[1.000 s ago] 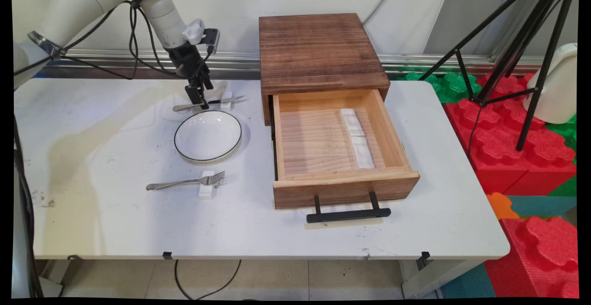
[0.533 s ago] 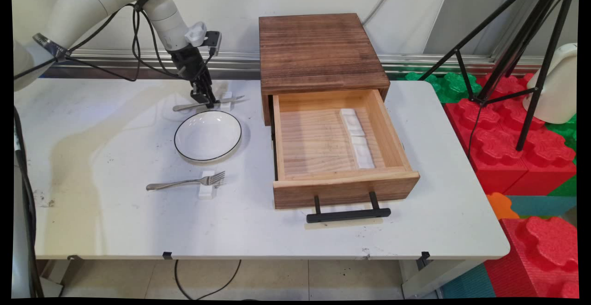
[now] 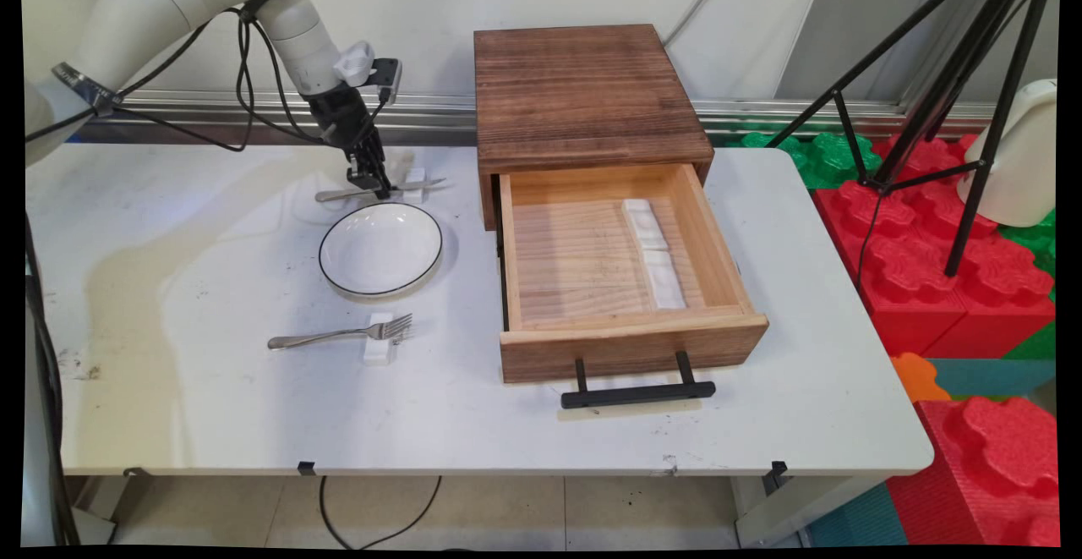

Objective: Place the picked object into the drawer

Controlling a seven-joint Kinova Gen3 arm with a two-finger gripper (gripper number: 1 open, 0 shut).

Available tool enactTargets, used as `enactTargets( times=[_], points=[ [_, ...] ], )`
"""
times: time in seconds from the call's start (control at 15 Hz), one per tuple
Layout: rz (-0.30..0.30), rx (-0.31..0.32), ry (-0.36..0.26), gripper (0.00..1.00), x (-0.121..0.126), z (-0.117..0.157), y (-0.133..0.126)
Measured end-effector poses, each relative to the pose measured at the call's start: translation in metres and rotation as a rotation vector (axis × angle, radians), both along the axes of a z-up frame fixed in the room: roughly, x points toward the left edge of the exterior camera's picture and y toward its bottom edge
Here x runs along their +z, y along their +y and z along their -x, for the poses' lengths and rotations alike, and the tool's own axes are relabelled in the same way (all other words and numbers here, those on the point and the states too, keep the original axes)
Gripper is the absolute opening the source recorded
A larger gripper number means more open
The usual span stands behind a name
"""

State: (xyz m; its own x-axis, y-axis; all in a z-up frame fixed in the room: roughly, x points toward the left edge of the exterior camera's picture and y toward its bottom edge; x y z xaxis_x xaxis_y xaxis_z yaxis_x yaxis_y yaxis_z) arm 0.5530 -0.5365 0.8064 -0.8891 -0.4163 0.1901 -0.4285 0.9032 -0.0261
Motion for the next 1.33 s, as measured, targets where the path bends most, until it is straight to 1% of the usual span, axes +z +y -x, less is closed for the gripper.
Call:
enactTargets(
  times=[0.33, 0.53, 0.73, 0.93, 1.13, 1.33],
  points=[
    [0.021, 0.041, -0.002, 0.0, 0.009, -0.005, 0.006],
    [0.042, 0.072, -0.007, 0.0, 0.024, -0.01, 0.013],
    [0.069, 0.112, -0.011, 0.0, 0.05, -0.016, 0.029],
    [0.093, 0.134, -0.008, 0.0, 0.073, -0.017, 0.04],
    [0.123, 0.151, 0.002, 0.0, 0.102, -0.015, 0.055],
    [0.175, 0.166, 0.019, 0.0, 0.14, -0.008, 0.074]
  ],
)
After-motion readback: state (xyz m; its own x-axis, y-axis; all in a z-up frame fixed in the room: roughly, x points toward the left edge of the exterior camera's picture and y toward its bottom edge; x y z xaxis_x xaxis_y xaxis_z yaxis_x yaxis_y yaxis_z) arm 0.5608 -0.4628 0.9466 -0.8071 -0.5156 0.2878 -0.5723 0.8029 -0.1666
